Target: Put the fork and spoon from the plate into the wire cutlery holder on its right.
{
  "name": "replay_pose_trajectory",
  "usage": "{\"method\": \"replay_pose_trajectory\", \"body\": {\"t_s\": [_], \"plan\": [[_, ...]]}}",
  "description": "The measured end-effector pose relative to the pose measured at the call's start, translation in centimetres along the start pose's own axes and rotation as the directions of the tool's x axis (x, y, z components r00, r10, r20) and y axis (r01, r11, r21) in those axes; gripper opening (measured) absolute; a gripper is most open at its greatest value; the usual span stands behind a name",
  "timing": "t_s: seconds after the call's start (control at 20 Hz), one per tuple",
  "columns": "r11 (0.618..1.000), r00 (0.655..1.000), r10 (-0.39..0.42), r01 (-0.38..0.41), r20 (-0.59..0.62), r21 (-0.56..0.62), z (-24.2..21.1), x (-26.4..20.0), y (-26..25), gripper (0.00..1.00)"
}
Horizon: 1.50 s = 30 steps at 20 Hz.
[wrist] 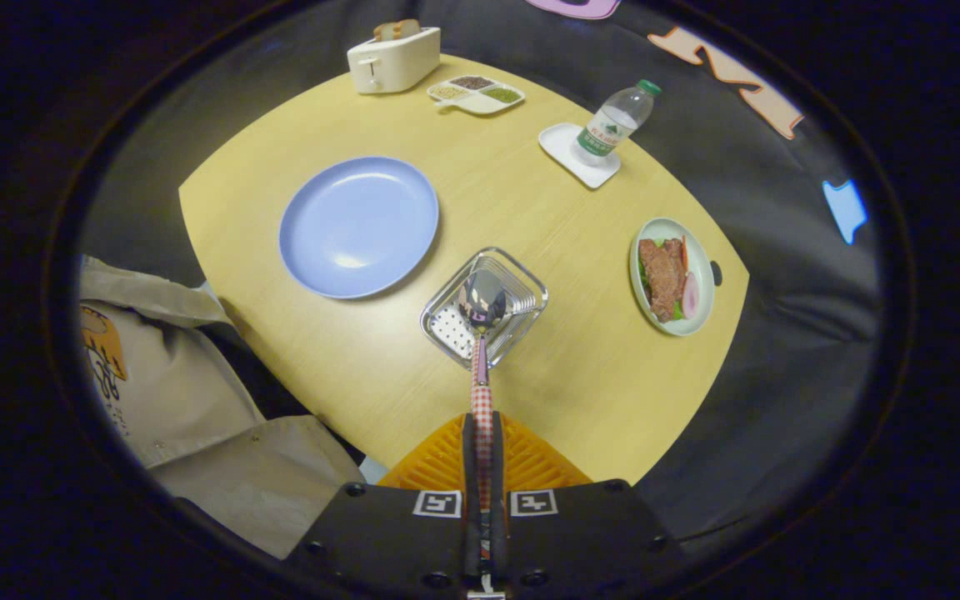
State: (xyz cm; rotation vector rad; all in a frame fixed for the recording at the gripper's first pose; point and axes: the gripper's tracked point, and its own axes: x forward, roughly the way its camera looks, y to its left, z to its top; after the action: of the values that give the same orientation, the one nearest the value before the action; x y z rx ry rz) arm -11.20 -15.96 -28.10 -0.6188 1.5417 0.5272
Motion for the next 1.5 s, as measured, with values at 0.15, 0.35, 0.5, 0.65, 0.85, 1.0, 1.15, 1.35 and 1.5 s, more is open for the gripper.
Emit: {"method": "replay_pose_trajectory", "body": {"t_s": [0.15, 0.35, 0.5, 0.65, 0.85, 1.0, 1.15, 1.35, 1.5], "plan": [[1.000, 0.998, -0.013, 0.011, -0.054, -0.026, -0.3, 0.8, -0.8, 0.07], [0.999, 0.995, 0.024, -0.029, -0.101, -0.043, 0.1, 1.7, -0.3, 0.07], [0.997, 0.990, 0.030, -0.039, -0.140, -0.059, 0.3, 2.5, -0.6, 0.07], [0.995, 0.985, 0.037, -0.051, -0.170, -0.080, 0.6, 3.0, -0.6, 0.09], [0.992, 0.983, 0.042, -0.062, -0.179, -0.107, 1.6, 3.3, -0.5, 0.10], [0.993, 0.986, 0.036, -0.053, -0.163, -0.106, 2.1, 3.4, -0.6, 0.14], [0.996, 0.991, 0.041, -0.050, -0.127, -0.069, 2.8, 3.3, -0.7, 0.22], [0.999, 0.997, 0.044, -0.044, -0.065, 0.004, 3.4, 2.4, -1.1, 0.58], [0.997, 1.000, 0.027, -0.026, -0.015, 0.067, 3.4, 1.5, -1.4, 0.79]]}}
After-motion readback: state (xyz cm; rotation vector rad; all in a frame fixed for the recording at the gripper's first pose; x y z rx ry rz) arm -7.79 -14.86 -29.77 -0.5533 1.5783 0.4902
